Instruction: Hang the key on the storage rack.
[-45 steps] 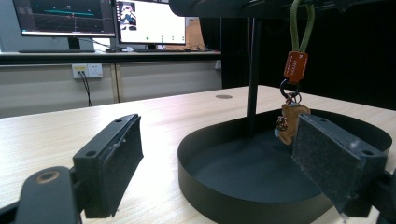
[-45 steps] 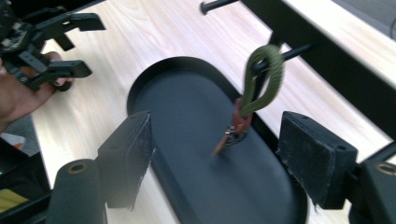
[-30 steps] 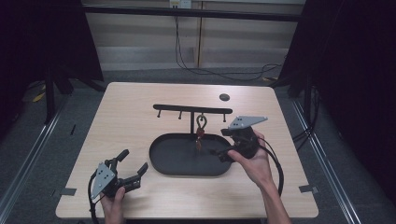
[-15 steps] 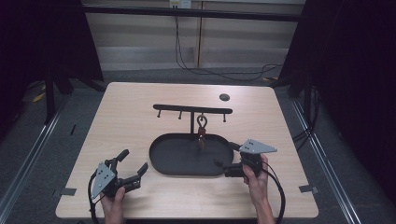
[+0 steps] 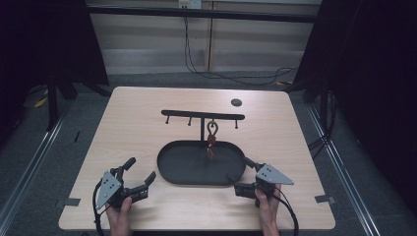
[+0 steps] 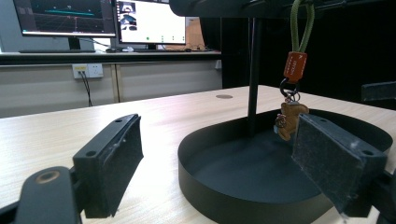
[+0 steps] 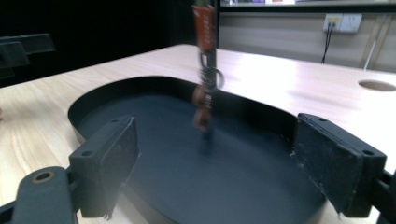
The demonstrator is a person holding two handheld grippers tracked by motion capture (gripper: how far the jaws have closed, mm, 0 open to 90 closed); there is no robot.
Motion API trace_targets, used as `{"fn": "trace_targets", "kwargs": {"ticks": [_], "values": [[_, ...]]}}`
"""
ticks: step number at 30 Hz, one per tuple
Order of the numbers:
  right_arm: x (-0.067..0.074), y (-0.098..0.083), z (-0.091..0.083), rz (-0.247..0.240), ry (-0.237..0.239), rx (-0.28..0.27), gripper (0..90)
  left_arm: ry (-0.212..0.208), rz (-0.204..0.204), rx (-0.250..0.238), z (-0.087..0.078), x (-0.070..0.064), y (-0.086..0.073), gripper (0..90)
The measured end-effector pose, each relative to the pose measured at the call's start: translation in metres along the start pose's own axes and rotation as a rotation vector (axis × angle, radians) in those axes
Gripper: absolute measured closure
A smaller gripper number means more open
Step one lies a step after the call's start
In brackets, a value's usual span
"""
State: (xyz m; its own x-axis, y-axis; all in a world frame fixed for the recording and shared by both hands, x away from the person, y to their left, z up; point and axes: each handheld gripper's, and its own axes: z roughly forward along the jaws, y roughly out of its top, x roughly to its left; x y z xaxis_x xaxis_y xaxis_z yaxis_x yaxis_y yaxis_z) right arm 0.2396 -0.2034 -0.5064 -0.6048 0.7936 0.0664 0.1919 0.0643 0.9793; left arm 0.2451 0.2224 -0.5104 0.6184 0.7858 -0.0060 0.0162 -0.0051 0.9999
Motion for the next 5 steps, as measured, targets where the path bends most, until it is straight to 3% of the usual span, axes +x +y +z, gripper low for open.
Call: {"fn": "trace_targets", "kwargs": {"ticks": [5], "values": [[0.0102,-0.0051,-0.0084,-0.041,-0.026,-0.112,13.7,0.0,-0.001,0.0,0.0,-0.0001,0.0,15.7]]}}
